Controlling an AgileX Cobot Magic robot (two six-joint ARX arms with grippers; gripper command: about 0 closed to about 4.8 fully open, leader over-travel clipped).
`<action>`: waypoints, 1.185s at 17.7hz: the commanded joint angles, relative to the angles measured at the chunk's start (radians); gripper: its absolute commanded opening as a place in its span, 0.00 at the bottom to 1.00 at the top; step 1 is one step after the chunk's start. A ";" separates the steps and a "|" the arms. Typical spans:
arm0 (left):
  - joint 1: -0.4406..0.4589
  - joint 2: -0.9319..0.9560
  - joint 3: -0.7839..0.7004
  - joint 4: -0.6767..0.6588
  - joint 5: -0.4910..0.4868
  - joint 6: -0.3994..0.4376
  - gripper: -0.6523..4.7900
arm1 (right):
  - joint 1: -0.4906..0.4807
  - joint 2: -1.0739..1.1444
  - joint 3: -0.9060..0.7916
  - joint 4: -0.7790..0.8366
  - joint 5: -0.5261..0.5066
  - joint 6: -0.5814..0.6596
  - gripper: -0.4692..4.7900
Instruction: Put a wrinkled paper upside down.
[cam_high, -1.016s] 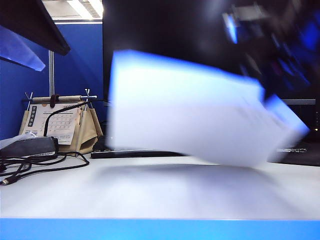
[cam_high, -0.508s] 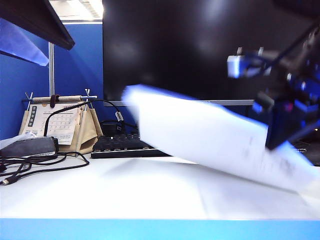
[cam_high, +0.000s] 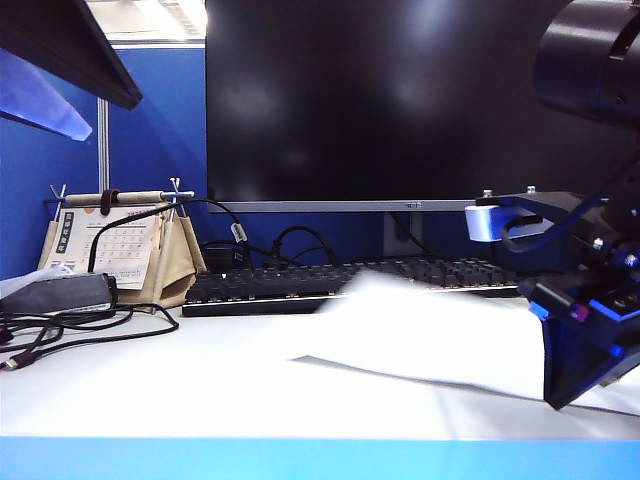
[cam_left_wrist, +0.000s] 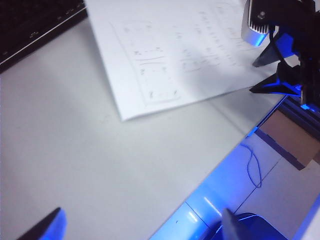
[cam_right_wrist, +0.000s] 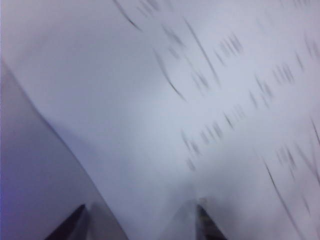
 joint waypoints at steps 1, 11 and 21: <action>0.000 -0.002 0.009 0.014 0.000 0.000 0.87 | 0.001 -0.006 0.016 0.007 -0.049 0.003 0.64; 0.000 -0.012 0.008 0.112 -0.117 -0.087 0.87 | -0.001 -0.432 0.126 0.129 0.056 0.056 0.58; 0.002 -0.089 -0.249 0.485 -0.344 -0.221 0.86 | -0.001 -0.999 -0.056 0.062 0.389 0.102 0.54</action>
